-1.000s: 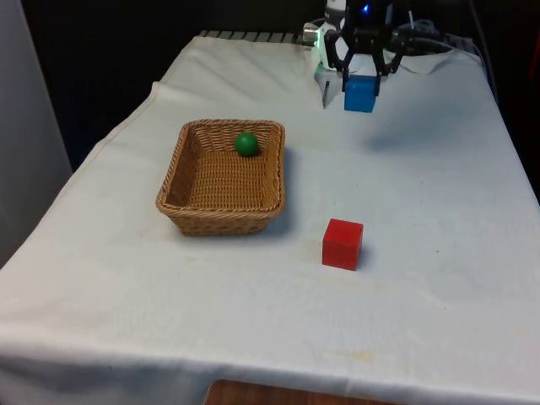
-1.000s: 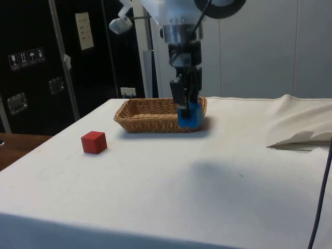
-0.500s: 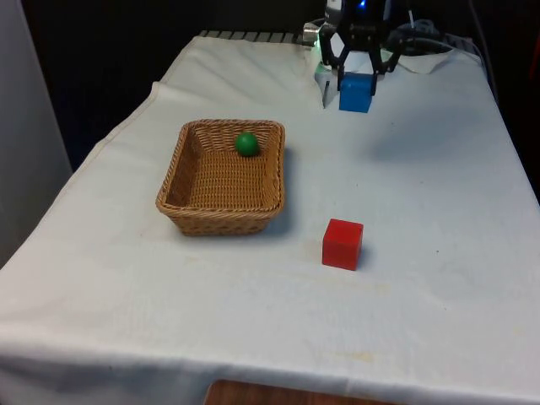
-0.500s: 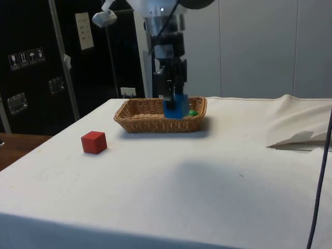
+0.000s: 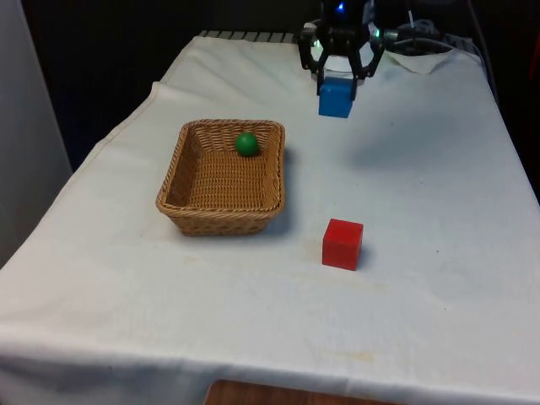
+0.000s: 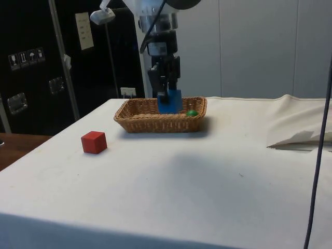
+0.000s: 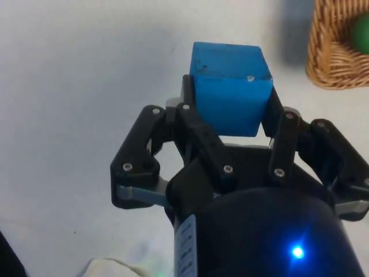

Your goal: Place all non-red objects into the basket.

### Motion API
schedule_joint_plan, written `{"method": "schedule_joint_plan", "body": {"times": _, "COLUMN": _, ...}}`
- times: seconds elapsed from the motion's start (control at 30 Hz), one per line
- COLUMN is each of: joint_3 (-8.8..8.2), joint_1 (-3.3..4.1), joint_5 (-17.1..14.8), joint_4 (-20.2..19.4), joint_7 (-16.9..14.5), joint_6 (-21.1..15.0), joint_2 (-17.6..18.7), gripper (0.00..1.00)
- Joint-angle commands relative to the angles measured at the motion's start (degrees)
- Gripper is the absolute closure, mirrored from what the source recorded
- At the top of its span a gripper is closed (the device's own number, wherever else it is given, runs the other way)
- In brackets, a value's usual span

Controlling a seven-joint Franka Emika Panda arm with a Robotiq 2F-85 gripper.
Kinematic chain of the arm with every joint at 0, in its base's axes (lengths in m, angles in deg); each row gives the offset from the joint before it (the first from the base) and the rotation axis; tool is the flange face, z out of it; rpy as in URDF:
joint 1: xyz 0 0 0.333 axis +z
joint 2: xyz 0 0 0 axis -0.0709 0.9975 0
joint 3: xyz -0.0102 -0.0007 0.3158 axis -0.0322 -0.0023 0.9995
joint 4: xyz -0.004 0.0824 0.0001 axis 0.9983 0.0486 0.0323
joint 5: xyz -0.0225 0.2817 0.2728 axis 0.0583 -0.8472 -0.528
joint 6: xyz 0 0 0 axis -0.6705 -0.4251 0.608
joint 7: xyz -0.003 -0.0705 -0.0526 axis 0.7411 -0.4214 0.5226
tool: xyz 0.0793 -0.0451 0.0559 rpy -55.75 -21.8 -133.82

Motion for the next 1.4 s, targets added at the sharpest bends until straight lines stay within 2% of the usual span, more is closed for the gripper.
{"method": "schedule_joint_plan", "body": {"times": 0.0, "joint_3": -0.34, "joint_1": -0.23, "joint_5": -0.40, "joint_4": 0.80, "joint_7": -0.97, "joint_6": 0.34, "joint_2": 0.63, "gripper": 0.99}}
{"method": "schedule_joint_plan", "body": {"times": 0.23, "joint_3": -2.23, "joint_1": -0.34, "joint_5": -0.80, "joint_4": 3.95, "joint_7": -3.61, "joint_6": 0.46, "joint_2": 3.15, "gripper": 0.99}}
{"method": "schedule_joint_plan", "body": {"times": 0.27, "joint_3": -2.35, "joint_1": -0.06, "joint_5": -0.06, "joint_4": 3.38, "joint_7": -2.81, "joint_6": 0.00, "joint_2": 2.75, "gripper": 0.99}}
{"method": "schedule_joint_plan", "body": {"times": 0.33, "joint_3": -2.86, "joint_1": -0.40, "joint_5": -0.97, "joint_4": 5.39, "joint_7": -4.53, "joint_6": 0.52, "joint_2": 4.35, "gripper": 0.99}}
{"method": "schedule_joint_plan", "body": {"times": 0.5, "joint_3": -3.67, "joint_1": -0.46, "joint_5": -1.26, "joint_4": 7.45, "joint_7": -5.79, "joint_6": 0.57, "joint_2": 6.02, "gripper": 0.99}}
{"method": "schedule_joint_plan", "body": {"times": 0.53, "joint_3": -3.84, "joint_1": -0.23, "joint_5": -0.40, "joint_4": 7.22, "joint_7": -5.04, "joint_6": 0.06, "joint_2": 6.02, "gripper": 0.99}}
{"method": "schedule_joint_plan", "body": {"times": 0.57, "joint_3": -3.90, "joint_1": -0.52, "joint_5": -1.32, "joint_4": 8.08, "joint_7": -6.25, "joint_6": 0.46, "joint_2": 6.59, "gripper": 0.99}}
{"method": "schedule_joint_plan", "body": {"times": 0.73, "joint_3": -4.47, "joint_1": -0.69, "joint_5": -1.38, "joint_4": 9.22, "joint_7": -7.28, "joint_6": -0.17, "joint_2": 7.68, "gripper": 0.99}}
{"method": "schedule_joint_plan", "body": {"times": 0.8, "joint_3": -4.70, "joint_1": -0.40, "joint_5": -0.52, "joint_4": 9.05, "joint_7": -6.59, "joint_6": -0.11, "joint_2": 7.56, "gripper": 0.99}}
{"method": "schedule_joint_plan", "body": {"times": 0.87, "joint_3": -4.81, "joint_1": -0.80, "joint_5": -1.43, "joint_4": 10.03, "joint_7": -7.96, "joint_6": -0.97, "joint_2": 8.65, "gripper": 0.99}}
{"method": "schedule_joint_plan", "body": {"times": 1.07, "joint_3": -5.39, "joint_1": -1.15, "joint_5": -2.01, "joint_4": 12.49, "joint_7": -9.28, "joint_6": -2.18, "joint_2": 11.57, "gripper": 0.99}}
{"method": "schedule_joint_plan", "body": {"times": 1.1, "joint_3": -5.73, "joint_1": -0.74, "joint_5": -0.92, "joint_4": 11.92, "joint_7": -8.31, "joint_6": -1.89, "joint_2": 10.94, "gripper": 0.99}}
{"method": "schedule_joint_plan", "body": {"times": 1.13, "joint_3": -5.50, "joint_1": -1.26, "joint_5": -2.12, "joint_4": 12.95, "joint_7": -9.51, "joint_6": -2.35, "joint_2": 12.09, "gripper": 0.99}}
{"method": "schedule_joint_plan", "body": {"times": 1.37, "joint_3": -6.19, "joint_1": -1.66, "joint_5": -3.27, "joint_4": 16.73, "joint_7": -11.46, "joint_6": -3.32, "joint_2": 16.21, "gripper": 0.99}}
